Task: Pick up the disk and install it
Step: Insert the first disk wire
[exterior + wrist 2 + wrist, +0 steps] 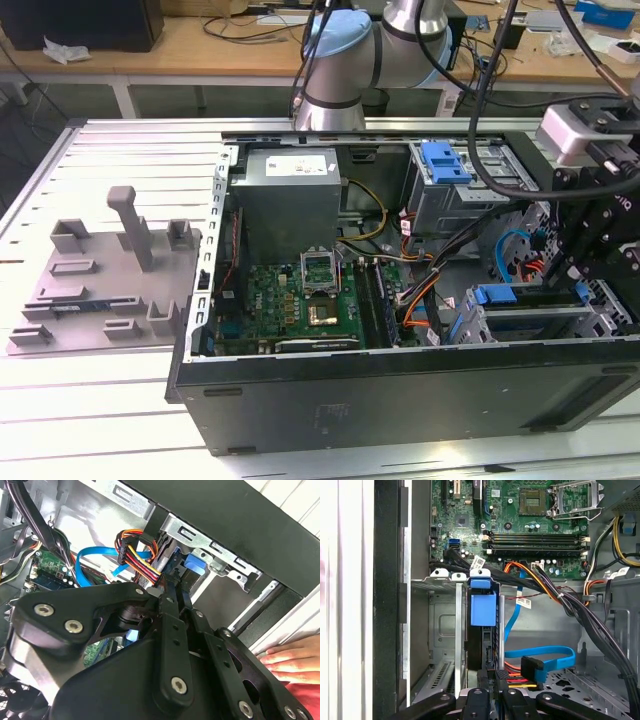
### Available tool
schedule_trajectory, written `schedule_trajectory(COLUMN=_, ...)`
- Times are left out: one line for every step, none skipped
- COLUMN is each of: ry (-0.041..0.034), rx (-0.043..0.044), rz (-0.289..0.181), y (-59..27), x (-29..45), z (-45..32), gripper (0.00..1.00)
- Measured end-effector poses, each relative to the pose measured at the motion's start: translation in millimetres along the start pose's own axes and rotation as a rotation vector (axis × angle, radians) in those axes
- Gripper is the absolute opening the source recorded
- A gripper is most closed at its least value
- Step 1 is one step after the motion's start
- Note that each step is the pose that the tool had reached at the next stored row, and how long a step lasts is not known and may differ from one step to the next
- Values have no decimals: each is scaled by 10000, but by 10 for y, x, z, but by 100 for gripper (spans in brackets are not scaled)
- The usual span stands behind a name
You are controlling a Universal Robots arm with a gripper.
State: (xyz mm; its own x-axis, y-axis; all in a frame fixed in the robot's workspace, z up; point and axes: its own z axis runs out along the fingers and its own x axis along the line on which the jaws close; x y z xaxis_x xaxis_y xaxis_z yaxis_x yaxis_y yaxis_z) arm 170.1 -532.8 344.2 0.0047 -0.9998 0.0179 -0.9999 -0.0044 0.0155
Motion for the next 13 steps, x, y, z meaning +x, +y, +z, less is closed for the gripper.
schedule_trajectory(ry=-3, rx=0, rz=1, y=0, x=0, z=4, gripper=17)
schedule_trajectory(ry=-6, rx=0, rz=0, y=-1, x=0, z=6, gripper=17)
schedule_trajectory(ry=-9, rx=0, rz=0, y=-2, x=0, z=8, gripper=17)
schedule_trajectory(ry=-14, rx=1, rz=0, y=-3, x=0, z=10, gripper=17)
schedule_trajectory(ry=-19, rx=0, rz=-1, y=-4, x=0, z=12, gripper=17)
schedule_trajectory(ry=-26, rx=0, rz=-1, y=-5, x=0, z=14, gripper=17)
schedule_trajectory(ry=-33, rx=0, rz=0, y=-7, x=-1, z=17, gripper=17)
schedule_trajectory(ry=-38, rx=-1, rz=0, y=-8, x=-1, z=18, gripper=17)
schedule_trajectory(ry=-48, rx=0, rz=-1, y=-9, x=-1, z=21, gripper=17)
schedule_trajectory(ry=-55, rx=0, rz=-1, y=-11, x=0, z=22, gripper=17)
schedule_trajectory(ry=-60, rx=0, rz=-1, y=-11, x=0, z=24, gripper=17)
schedule_trajectory(ry=-70, rx=0, rz=-1, y=-12, x=-1, z=27, gripper=17)
schedule_trajectory(ry=-77, rx=0, rz=-1, y=-12, x=0, z=29, gripper=17)
